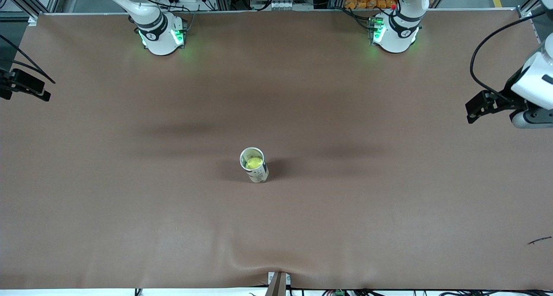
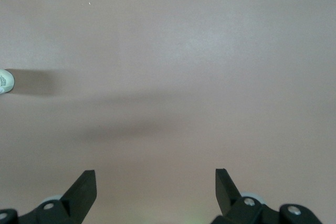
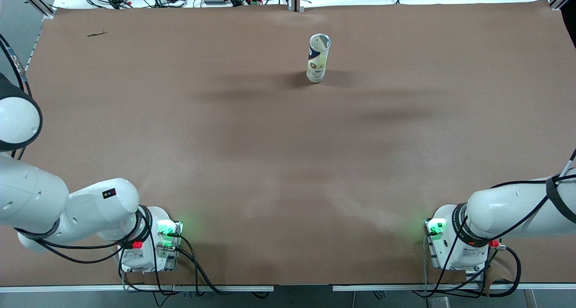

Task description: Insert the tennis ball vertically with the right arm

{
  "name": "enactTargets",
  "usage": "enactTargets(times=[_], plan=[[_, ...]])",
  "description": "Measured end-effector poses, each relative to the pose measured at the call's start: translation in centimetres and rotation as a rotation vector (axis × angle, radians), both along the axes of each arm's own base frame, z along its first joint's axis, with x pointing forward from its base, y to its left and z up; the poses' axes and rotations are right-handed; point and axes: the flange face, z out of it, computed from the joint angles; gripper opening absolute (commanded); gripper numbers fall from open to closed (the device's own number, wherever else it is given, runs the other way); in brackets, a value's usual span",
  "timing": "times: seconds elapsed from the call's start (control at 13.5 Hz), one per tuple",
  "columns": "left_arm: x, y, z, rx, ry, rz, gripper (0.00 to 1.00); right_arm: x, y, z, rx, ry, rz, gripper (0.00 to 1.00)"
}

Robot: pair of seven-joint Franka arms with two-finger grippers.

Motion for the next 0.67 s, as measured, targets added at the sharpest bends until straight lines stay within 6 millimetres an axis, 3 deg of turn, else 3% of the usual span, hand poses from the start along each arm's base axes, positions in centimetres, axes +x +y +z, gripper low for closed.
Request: enactTargets(times=[0.67], plan=[[-2.0, 0.4, 1.9, -0.046, 0.025, 0.032, 1.00, 0.0, 0.0, 0.0, 0.000, 0.000, 0.000, 1.00]])
